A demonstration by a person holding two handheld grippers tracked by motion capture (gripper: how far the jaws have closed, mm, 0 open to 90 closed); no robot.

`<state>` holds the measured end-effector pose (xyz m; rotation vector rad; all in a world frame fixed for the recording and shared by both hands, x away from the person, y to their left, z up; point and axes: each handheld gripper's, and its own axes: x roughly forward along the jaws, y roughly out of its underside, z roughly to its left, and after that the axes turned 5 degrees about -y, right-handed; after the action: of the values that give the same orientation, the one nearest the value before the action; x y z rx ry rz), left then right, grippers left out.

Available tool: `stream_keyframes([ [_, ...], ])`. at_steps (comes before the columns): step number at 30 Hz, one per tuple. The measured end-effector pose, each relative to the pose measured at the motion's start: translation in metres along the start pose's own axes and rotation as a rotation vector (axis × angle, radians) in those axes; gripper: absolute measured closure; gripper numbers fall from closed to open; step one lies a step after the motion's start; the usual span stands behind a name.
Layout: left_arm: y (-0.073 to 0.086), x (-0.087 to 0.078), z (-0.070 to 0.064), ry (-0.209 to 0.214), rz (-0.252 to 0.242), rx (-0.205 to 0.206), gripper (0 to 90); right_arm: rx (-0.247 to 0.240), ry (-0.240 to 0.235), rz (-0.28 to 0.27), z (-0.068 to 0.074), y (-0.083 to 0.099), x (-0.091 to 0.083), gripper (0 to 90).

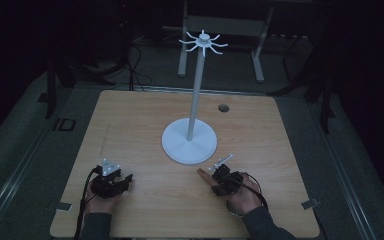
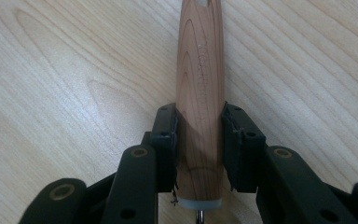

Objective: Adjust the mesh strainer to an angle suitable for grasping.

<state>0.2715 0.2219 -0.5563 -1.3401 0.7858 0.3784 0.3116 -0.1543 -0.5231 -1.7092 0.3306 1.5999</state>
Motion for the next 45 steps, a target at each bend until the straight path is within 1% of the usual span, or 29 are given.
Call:
stream_keyframes([
  [3,0.000,0.001,0.000,-0.001,0.000,0.001,48.0,-0.002,-0.001,-0.006,0.000,0.001,0.000,67.8],
  [8,-0.001,0.001,0.000,0.001,0.002,0.003,48.0,0.000,-0.008,-0.030,-0.001,0.002,-0.003,67.9],
  [10,-0.001,0.001,0.000,0.001,0.002,0.003,48.0,0.008,-0.015,-0.042,-0.002,0.002,-0.005,67.9],
  [15,-0.001,0.001,0.000,-0.001,0.001,0.004,48.0,0.020,-0.015,-0.074,-0.004,0.003,-0.008,67.9],
  [17,-0.001,0.001,0.000,0.001,-0.004,-0.001,48.0,0.024,-0.014,-0.086,-0.004,0.003,-0.009,67.9],
  [21,-0.002,0.002,0.000,0.001,-0.001,0.003,48.0,0.033,-0.012,-0.117,-0.004,0.004,-0.013,67.9],
  [22,-0.002,0.002,-0.001,0.003,-0.001,0.005,48.0,0.033,-0.012,-0.117,-0.004,0.004,-0.013,67.9],
  [23,-0.002,0.002,-0.001,0.001,0.004,0.011,48.0,0.036,-0.011,-0.139,-0.005,0.006,-0.015,67.9],
  [28,-0.002,0.002,-0.001,0.003,-0.001,0.004,48.0,0.055,-0.025,-0.196,-0.009,0.008,-0.021,67.9],
  [32,-0.002,0.002,-0.002,0.000,0.003,0.007,48.0,0.055,-0.024,-0.224,-0.010,0.010,-0.024,67.9],
  [33,-0.002,0.002,-0.002,0.000,0.003,0.007,48.0,0.055,-0.024,-0.224,-0.010,0.010,-0.024,67.9],
  [34,-0.002,0.002,-0.002,-0.001,0.005,0.011,48.0,0.059,-0.024,-0.239,-0.011,0.011,-0.025,67.9],
  [38,-0.001,0.002,-0.001,0.001,0.001,0.007,48.0,0.064,-0.023,-0.257,-0.012,0.012,-0.028,67.9],
  [39,-0.001,0.002,-0.001,0.001,0.002,0.007,48.0,0.065,-0.019,-0.269,-0.013,0.013,-0.030,67.9],
  [45,-0.001,0.002,-0.001,0.000,0.006,0.010,48.0,0.074,-0.013,-0.291,-0.015,0.012,-0.036,67.9],
])
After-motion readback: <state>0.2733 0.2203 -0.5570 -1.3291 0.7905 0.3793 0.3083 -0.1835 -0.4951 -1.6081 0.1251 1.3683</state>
